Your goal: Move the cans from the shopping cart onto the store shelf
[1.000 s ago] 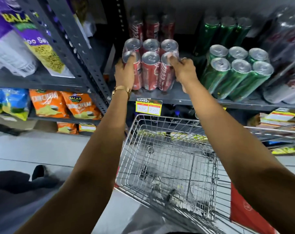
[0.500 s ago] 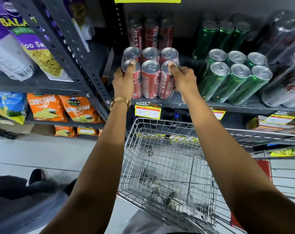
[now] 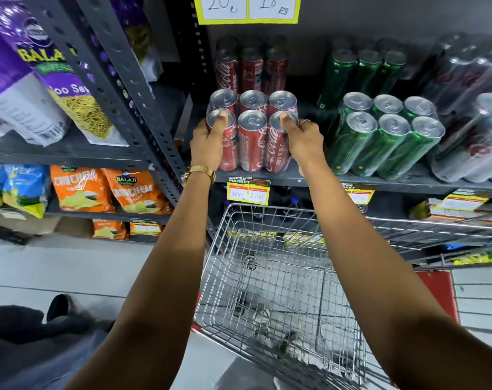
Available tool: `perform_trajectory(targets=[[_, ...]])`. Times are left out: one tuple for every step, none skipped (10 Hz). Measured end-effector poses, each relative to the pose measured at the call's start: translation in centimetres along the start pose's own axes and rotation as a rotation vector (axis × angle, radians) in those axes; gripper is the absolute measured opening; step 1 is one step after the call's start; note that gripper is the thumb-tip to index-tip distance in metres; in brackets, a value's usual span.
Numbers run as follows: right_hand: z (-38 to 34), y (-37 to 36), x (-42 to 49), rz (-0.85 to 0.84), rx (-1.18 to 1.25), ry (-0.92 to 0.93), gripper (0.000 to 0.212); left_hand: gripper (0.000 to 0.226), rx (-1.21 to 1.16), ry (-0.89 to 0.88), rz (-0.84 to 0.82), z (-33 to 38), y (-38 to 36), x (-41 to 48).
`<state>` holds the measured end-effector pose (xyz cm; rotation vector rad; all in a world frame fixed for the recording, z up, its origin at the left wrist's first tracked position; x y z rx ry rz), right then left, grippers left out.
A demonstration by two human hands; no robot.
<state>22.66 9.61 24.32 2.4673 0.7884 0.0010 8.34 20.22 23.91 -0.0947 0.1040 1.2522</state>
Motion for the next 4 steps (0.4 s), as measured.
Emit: perform_trajectory(targets=[[-0.1, 0.1, -0.2, -0.011, -0.016, 0.003, 0.044, 0.053, -0.028, 0.007, 0.005, 0.0, 0.0, -0.1], [-0.4, 0.4, -1.0, -0.009, -0.023, 0.006, 0.040, 0.053, -0.040, 0.025, -0.008, 0.2, -0.3, -0.6], [-0.6, 0.8, -1.6, -0.045, -0.088, 0.039, 0.047, 0.060, -0.036, 0.032, -0.023, 0.5, -0.4, -1.0], [-0.9, 2.2, -3.5, -0.045, -0.260, 0.164, 0.050, 0.080, 0.034, -0.061, -0.003, 1.2, -0.7, -3.1]])
Point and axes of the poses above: each hand's wrist, its own x-axis towards the middle knuckle, its own y-axis out of the back of the hand, z = x × y, the point moved 1 cm from there along x, towards the middle knuckle, and after that the axes turned 12 degrees about -x, right-handed, at the moved point
